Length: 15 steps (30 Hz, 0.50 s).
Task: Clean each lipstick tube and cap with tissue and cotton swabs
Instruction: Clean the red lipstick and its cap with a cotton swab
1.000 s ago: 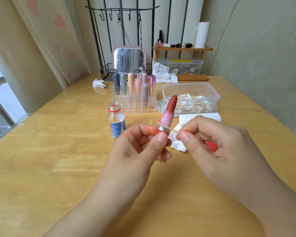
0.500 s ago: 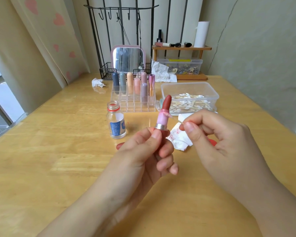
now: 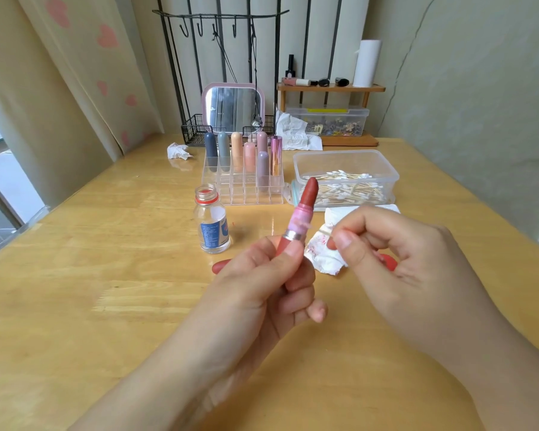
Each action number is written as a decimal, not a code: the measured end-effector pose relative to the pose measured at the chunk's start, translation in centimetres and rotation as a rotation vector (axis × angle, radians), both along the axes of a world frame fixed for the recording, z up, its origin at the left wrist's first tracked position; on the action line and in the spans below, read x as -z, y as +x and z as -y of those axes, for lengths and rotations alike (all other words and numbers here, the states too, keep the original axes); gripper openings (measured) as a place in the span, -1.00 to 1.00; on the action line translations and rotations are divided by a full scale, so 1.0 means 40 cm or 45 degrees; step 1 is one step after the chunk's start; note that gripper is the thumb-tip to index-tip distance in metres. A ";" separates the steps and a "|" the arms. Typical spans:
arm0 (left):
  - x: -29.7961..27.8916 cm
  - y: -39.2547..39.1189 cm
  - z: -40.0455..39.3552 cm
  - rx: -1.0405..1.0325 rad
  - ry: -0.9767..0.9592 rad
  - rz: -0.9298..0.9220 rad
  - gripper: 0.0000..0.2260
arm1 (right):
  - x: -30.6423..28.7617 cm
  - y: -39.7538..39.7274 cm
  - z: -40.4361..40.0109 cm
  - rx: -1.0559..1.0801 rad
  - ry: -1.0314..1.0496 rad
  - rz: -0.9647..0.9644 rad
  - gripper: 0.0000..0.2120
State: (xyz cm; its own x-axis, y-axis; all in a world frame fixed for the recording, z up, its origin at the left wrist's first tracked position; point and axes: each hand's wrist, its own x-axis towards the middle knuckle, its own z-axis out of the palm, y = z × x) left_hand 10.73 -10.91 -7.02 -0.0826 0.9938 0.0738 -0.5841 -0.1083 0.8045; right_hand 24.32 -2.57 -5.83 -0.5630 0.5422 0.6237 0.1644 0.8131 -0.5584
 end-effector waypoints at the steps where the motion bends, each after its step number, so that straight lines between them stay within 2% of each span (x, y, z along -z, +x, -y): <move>1: 0.002 -0.002 -0.001 -0.003 0.004 0.005 -0.87 | -0.002 0.002 -0.001 0.023 -0.008 -0.020 -0.80; 5: 0.014 -0.008 -0.013 -0.004 0.050 0.007 -0.78 | -0.001 -0.001 0.002 -0.043 0.000 0.031 -0.80; 8: 0.022 -0.011 -0.018 0.010 0.044 0.026 -0.73 | -0.001 -0.002 0.000 0.012 0.022 0.017 -0.80; 10: 0.022 -0.013 -0.017 0.023 0.024 0.082 -0.73 | -0.003 0.001 -0.005 0.044 0.010 -0.024 -0.81; 15: 0.009 -0.011 -0.005 0.114 0.020 0.127 -0.82 | 0.001 0.000 -0.001 -0.021 0.022 0.050 -0.80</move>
